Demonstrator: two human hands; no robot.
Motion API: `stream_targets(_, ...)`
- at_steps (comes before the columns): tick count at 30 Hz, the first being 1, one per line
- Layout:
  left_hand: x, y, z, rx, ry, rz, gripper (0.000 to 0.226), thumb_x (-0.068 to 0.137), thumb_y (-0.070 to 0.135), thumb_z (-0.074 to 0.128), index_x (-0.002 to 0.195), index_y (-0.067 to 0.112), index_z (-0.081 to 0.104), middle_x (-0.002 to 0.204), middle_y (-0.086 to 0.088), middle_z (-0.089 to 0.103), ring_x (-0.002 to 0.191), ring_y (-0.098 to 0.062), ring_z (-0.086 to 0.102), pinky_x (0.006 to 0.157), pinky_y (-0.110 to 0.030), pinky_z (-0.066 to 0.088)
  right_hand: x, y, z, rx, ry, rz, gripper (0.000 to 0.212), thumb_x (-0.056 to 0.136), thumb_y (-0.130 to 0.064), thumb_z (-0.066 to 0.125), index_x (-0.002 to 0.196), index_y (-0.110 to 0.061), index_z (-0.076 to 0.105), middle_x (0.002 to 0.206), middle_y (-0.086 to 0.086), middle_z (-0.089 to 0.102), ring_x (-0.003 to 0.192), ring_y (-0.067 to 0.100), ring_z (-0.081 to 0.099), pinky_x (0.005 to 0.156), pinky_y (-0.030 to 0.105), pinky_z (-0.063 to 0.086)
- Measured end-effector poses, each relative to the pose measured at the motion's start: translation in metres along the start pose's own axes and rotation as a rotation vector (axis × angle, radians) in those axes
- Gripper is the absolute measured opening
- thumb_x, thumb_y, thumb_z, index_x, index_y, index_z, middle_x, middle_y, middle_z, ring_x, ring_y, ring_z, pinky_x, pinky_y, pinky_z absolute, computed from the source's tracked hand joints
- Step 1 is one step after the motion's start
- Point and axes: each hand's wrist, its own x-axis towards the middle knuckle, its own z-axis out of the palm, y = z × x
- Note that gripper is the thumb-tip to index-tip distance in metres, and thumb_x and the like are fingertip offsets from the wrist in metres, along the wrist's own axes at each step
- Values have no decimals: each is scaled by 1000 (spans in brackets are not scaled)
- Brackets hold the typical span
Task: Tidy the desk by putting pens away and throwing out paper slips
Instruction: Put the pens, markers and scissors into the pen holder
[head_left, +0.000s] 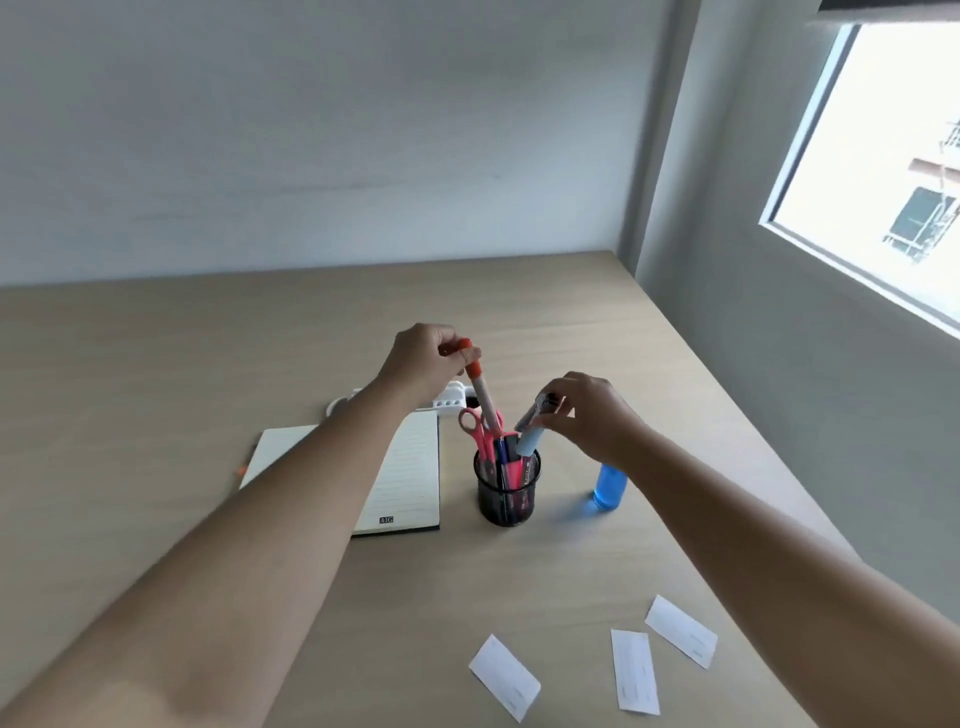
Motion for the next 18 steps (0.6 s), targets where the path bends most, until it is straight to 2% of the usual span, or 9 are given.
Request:
stream_targets(5, -6, -38, 27, 94, -90, -3, 20, 87, 22, 66, 90, 4, 74, 89, -12, 75, 82, -26, 65, 73, -28, 48, 17, 10, 29, -184, -176, 36, 19, 84, -22, 62, 98, -10, 66, 105, 9, 60, 94, 26, 58, 74, 30, 41)
stream_targets(8, -7, -50, 41, 30, -39, -30, 20, 88, 21, 64, 95, 4, 71, 88, -13, 75, 84, -30, 70, 81, -37, 55, 24, 15, 44, -251, -261, 52, 22, 85, -22, 59, 101, -8, 63, 108, 10, 58, 97, 28, 56, 74, 30, 39)
stream_targets(9, -4, -52, 42, 12, -27, -38, 20, 89, 21, 64, 94, 3, 71, 86, -13, 75, 82, -29, 70, 80, -35, 56, 26, 16, 49, -267, -287, 58, 23, 86, -22, 58, 103, -7, 62, 108, 11, 58, 98, 29, 55, 73, 30, 37)
stream_targets(12, 3, -51, 43, 23, -49, -32, 20, 90, 21, 63, 92, 3, 70, 78, -6, 71, 71, -19, 65, 61, -9, 47, 28, 24, 65, -295, -341, 71, 25, 85, -21, 59, 106, -7, 61, 108, 12, 57, 99, 29, 55, 74, 31, 39)
stream_targets(13, 4, -49, 43, 38, -55, -19, 20, 90, 22, 62, 91, 4, 70, 77, -4, 69, 69, -16, 62, 58, -8, 44, 28, 27, 69, -313, -348, 69, 26, 85, -22, 59, 107, -8, 62, 109, 12, 57, 99, 29, 56, 76, 33, 41)
stream_targets(16, 6, -49, 46, 32, -88, 6, 18, 91, 22, 61, 87, 6, 68, 84, -9, 74, 75, -23, 68, 69, -28, 55, 22, 37, 82, -373, -361, 50, 30, 84, -22, 58, 113, -14, 63, 112, 9, 57, 104, 26, 54, 85, 36, 45)
stream_targets(18, 3, -54, 50, 13, -144, 0, 15, 91, 20, 61, 82, 8, 64, 86, -13, 74, 77, -25, 71, 73, -34, 59, 20, 40, 87, -362, -347, 47, 33, 84, -25, 59, 116, -19, 63, 114, 6, 57, 107, 25, 51, 88, 37, 46)
